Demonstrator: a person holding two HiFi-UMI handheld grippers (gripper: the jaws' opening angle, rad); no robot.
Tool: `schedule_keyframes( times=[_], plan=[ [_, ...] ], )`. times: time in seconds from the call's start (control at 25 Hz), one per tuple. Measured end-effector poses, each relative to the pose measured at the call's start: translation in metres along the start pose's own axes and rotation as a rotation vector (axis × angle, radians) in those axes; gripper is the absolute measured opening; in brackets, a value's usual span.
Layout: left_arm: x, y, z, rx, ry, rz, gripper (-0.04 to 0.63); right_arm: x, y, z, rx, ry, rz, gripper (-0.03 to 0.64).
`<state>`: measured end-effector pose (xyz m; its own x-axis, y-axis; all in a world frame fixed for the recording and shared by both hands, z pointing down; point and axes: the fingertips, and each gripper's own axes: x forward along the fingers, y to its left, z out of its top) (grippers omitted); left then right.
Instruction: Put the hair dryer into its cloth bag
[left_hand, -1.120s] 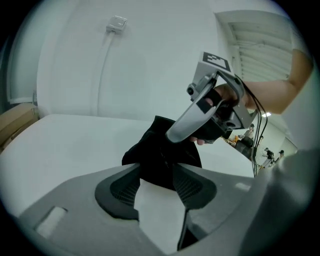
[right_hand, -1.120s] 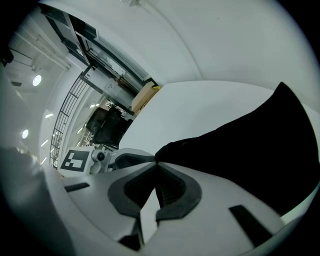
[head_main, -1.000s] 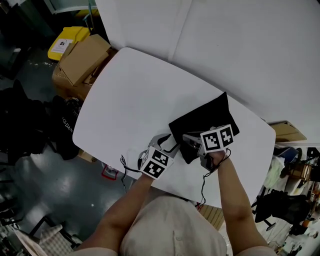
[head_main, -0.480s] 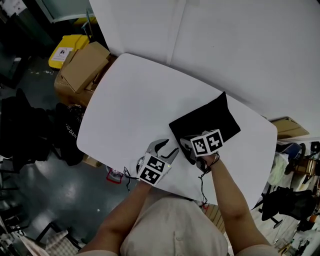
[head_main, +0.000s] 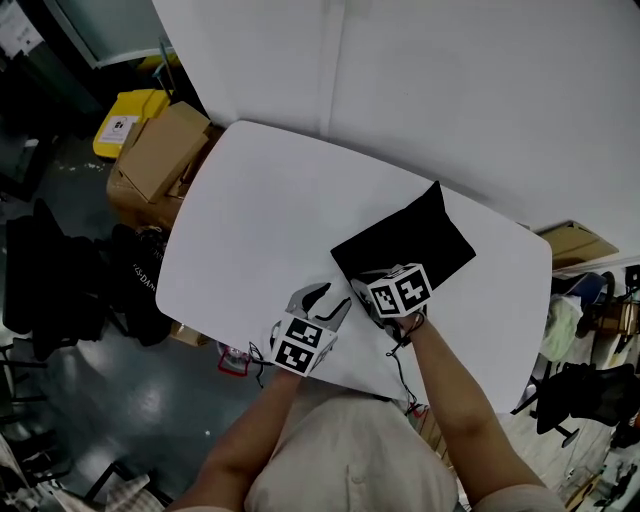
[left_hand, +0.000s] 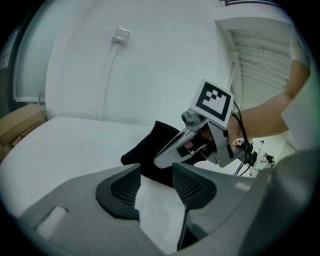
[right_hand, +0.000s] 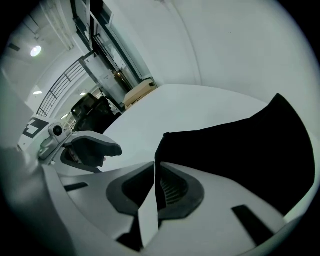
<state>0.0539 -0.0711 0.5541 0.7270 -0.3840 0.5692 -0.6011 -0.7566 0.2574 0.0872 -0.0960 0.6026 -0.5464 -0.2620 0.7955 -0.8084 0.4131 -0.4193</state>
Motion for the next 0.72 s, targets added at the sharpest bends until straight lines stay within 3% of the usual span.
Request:
schedule_keyframes(
  times=[0.08, 0.36, 0.48, 0.72],
  plan=[
    [-0.002, -0.001, 0.001, 0.000, -0.001, 0.001, 0.193, -0.002, 0.002, 0.001, -0.019, -0.007, -0.001, 0.099],
    [-0.010, -0.007, 0.009, 0.014, -0.016, 0.006, 0.193, -0.018, 0.008, 0.003, -0.144, -0.038, -0.058, 0.212],
    [-0.014, -0.013, 0.015, 0.022, -0.027, 0.002, 0.193, -0.031, 0.014, 0.001, -0.190, -0.071, -0.092, 0.210],
    [-0.022, -0.025, 0.024, 0.061, -0.041, -0.032, 0.193, -0.065, 0.025, -0.005, -0.128, -0.189, -0.090, 0.189]
  ],
)
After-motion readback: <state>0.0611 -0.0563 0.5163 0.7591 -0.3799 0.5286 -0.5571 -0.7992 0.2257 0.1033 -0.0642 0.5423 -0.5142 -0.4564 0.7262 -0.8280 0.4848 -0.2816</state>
